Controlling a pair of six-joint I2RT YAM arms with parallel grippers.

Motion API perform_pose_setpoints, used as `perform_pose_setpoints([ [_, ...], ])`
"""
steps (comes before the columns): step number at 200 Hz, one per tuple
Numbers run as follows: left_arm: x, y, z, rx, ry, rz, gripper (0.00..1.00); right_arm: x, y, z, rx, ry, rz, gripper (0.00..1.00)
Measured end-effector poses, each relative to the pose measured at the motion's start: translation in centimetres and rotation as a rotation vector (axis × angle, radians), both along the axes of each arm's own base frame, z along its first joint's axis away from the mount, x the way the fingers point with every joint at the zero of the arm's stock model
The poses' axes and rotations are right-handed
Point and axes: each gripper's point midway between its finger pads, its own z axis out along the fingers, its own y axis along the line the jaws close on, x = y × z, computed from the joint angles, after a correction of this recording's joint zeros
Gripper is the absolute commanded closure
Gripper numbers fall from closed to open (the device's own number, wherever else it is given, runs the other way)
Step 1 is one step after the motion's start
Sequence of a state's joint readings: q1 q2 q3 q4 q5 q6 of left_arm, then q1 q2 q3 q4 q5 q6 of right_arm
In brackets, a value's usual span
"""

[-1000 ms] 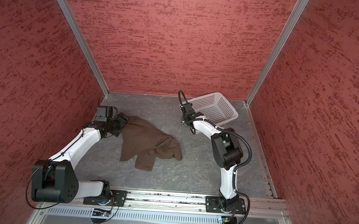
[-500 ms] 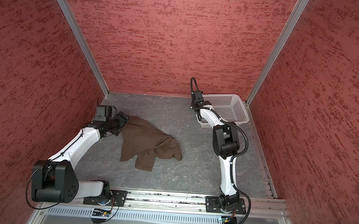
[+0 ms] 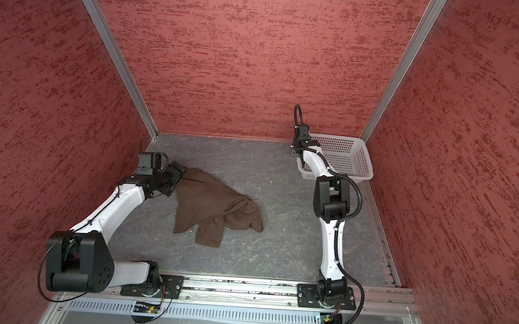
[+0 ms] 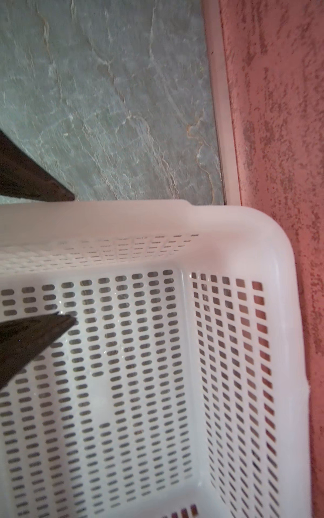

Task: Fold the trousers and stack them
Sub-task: 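Push the empty white basket farther from the robot with the right gripper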

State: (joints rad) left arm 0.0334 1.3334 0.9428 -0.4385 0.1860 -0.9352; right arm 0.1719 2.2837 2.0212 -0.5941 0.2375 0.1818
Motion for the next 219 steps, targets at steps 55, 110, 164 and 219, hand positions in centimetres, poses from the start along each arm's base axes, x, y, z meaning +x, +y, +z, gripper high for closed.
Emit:
perform_pose_setpoints([
  [55,1.0,-1.2,-1.4,-0.007,0.027,-0.027,0.1,-7.7,2.3,8.1,0.102,-0.123,0.043,0.54],
  [110,2.6,-3.6,-1.3,-0.012,0.025,-0.084,0.1,-15.0,3.3,9.4,0.266,-0.21,0.049,1.0],
  [164,2.9,-5.3,-1.8,-0.017,0.036,-0.119,0.1,-17.2,3.8,-0.5,0.279,0.03,0.035,1.0],
  [219,3.4,-5.9,-0.9,-0.016,0.03,-0.144,0.09,-14.1,2.0,-3.9,0.295,0.085,-0.039,1.0],
])
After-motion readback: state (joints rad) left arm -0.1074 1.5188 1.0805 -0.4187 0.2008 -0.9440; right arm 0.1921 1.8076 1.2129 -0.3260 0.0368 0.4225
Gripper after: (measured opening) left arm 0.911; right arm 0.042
